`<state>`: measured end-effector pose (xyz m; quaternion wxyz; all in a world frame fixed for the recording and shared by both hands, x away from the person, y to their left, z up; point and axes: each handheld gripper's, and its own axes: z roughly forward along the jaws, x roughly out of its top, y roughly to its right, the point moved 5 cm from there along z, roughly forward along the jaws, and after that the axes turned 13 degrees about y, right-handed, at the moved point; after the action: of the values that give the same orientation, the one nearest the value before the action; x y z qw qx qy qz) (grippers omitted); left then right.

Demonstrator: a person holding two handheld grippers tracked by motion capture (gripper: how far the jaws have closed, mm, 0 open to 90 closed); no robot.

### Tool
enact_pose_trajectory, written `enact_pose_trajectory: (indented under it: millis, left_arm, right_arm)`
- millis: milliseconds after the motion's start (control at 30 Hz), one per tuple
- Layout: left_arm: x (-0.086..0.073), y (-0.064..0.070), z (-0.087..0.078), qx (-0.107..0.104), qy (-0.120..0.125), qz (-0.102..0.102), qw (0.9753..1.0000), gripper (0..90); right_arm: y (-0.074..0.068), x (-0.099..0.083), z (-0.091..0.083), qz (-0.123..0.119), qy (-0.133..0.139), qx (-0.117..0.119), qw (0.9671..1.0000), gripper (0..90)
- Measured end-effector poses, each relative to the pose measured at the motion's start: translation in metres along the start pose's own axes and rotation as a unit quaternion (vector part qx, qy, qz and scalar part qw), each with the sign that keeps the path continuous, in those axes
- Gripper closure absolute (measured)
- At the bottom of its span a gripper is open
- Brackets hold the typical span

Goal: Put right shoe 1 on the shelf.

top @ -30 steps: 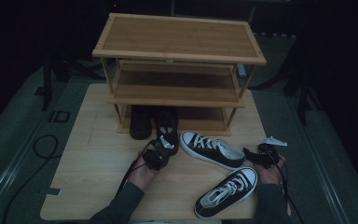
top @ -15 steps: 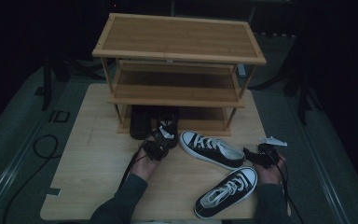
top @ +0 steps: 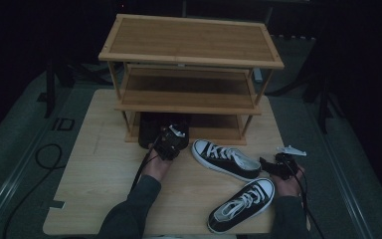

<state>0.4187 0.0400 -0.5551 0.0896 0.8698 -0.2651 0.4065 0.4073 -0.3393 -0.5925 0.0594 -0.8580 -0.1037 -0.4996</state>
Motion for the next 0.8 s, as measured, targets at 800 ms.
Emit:
enact_pose_trajectory:
  millis: [800]
  left_arm:
    - [-0.026, -0.054, -0.045, 0.045, 0.034, -0.037, 0.9977, 89.2]
  right_arm:
    - [0.0, 0.0, 0.0, 0.0, 0.0, 0.001, 1.0, 25.8]
